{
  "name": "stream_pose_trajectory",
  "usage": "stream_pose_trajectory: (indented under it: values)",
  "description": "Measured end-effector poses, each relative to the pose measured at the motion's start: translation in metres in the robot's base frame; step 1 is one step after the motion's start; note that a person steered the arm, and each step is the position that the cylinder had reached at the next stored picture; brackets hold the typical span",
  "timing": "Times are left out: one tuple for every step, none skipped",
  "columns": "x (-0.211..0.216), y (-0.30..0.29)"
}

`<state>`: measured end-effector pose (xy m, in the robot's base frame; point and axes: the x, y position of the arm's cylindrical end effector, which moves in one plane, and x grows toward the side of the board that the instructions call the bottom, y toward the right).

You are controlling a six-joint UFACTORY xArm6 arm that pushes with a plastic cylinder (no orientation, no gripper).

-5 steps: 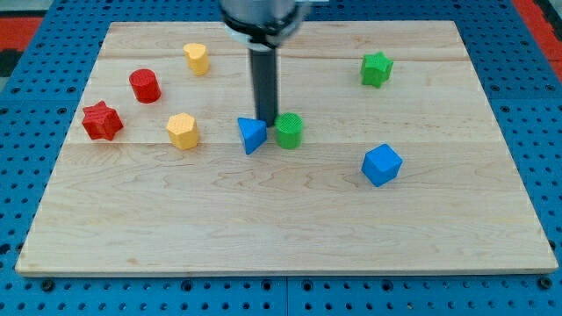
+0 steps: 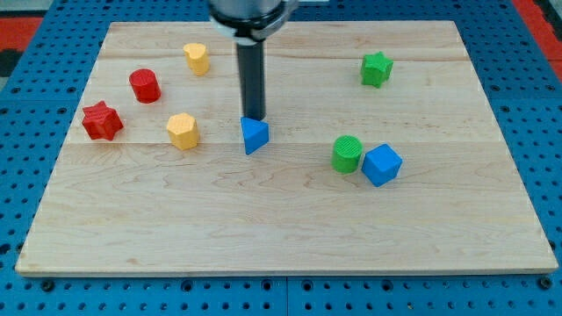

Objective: Place the yellow hexagon parallel right to the yellow heart

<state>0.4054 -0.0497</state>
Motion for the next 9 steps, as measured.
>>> stream_pose_trajectory:
  values:
    - [0.053, 0.005]
    - [0.085, -0.008]
    - [0.069, -0.066]
    - [0.023, -0.074]
    - [-0.019, -0.073]
    - [-0.001, -0.073]
    - [0.004, -0.114]
    - [-0.009, -0.157]
    - [-0.039, -0.141]
